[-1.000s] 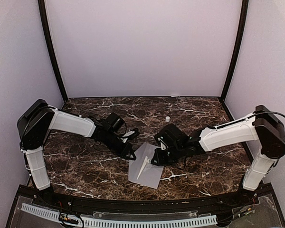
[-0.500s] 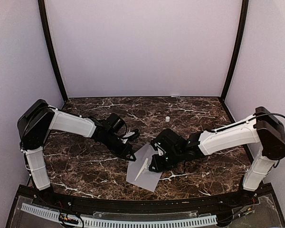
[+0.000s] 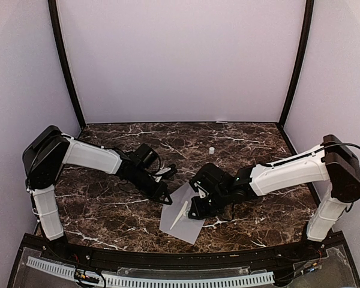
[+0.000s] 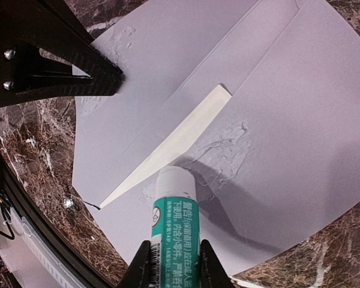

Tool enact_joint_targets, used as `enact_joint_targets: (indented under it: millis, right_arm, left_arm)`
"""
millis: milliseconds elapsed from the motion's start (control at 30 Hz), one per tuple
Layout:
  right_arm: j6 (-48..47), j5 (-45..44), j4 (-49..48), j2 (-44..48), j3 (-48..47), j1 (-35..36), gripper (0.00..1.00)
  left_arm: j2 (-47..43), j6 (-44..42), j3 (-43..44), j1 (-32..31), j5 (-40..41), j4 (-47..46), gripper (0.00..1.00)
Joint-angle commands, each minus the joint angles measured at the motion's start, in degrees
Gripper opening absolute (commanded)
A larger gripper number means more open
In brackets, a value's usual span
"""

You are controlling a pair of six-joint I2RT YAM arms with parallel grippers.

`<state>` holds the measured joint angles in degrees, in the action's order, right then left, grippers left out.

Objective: Place the letter into the envelope and seal it
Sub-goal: Paint the envelope at the center of the board.

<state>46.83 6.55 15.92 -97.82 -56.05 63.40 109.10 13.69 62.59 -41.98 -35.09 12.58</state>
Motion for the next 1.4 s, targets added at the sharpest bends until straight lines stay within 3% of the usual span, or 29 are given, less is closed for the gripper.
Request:
enact_joint_targets:
  millis: [0,1367]
  right_arm:
    - [0.8,0.1,4.1,-1.7,-0.6,0.2,0.0]
    - [-5.8,-5.7,8.7,-5.6,-3.1,-8.1,0.0]
  left_arm:
    - [0.0,-1.7,1.0,0.0,-0.7,1.0,0.0]
    - [0.8,-2.7,1.2,0.0,-2.3,1.8,0.0]
